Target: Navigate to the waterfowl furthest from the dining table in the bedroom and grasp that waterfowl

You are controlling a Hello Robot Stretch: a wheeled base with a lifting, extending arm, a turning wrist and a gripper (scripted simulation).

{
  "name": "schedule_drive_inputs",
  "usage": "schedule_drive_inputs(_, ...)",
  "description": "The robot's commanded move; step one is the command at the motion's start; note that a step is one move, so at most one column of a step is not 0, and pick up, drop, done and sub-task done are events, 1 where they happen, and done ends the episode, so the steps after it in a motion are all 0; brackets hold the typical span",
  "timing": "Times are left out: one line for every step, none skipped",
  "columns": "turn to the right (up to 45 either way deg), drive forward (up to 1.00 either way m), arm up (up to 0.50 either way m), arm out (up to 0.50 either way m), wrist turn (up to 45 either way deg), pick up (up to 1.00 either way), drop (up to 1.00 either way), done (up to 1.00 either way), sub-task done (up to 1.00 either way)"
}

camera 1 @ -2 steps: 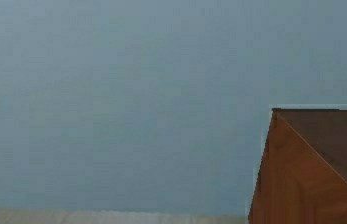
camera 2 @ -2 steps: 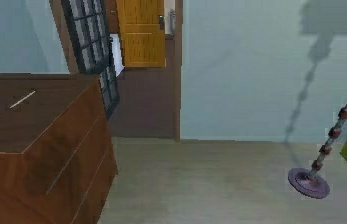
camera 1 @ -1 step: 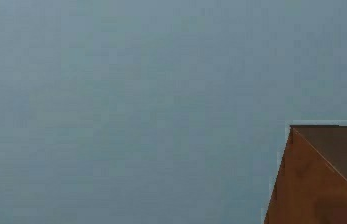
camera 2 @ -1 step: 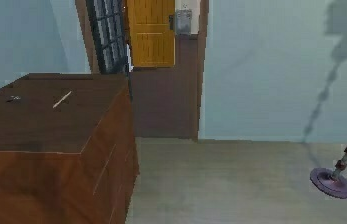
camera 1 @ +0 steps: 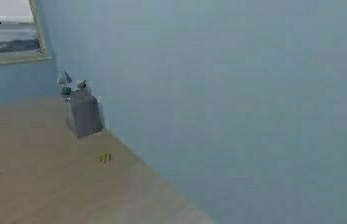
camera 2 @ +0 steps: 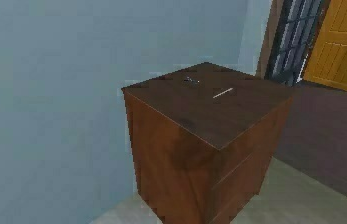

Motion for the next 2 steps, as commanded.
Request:
schedule_drive_inputs(-21.0, 0.0, 0.0, 0.0, 0.0, 0.0, 0.0, 0.0, 0.0)
schedule_drive_inputs(0.0, 0.45, 0.0, 0.0, 0.0, 0.0, 0.0, 0.0, 0.0)
